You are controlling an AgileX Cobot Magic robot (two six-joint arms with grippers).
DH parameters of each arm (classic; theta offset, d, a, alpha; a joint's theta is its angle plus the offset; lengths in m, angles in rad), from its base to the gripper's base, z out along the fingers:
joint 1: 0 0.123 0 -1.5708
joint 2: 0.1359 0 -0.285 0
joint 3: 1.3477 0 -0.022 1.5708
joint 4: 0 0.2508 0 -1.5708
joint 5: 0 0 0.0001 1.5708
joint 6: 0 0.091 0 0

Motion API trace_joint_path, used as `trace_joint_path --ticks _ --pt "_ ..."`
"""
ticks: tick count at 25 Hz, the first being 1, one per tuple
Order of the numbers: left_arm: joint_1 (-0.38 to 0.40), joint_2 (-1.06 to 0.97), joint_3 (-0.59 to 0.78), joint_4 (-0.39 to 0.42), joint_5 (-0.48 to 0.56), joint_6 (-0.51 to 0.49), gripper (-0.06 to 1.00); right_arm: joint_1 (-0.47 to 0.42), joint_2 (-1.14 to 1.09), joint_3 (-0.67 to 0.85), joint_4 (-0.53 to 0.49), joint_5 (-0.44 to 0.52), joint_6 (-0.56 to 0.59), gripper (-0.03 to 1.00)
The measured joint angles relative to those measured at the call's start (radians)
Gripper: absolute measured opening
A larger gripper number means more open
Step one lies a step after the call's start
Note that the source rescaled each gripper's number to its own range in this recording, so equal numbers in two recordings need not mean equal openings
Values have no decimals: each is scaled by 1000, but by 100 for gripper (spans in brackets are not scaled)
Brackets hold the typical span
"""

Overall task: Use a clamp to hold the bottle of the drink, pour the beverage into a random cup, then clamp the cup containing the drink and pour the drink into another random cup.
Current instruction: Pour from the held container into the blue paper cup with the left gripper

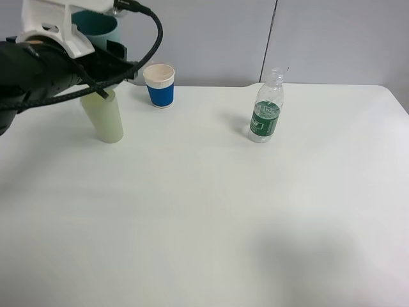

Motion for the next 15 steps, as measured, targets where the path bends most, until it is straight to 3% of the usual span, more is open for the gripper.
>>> trace_joint_path --ticks 15 --pt "133 88 -125 -61 111 8 3 0 0 0 0 0 0 100"
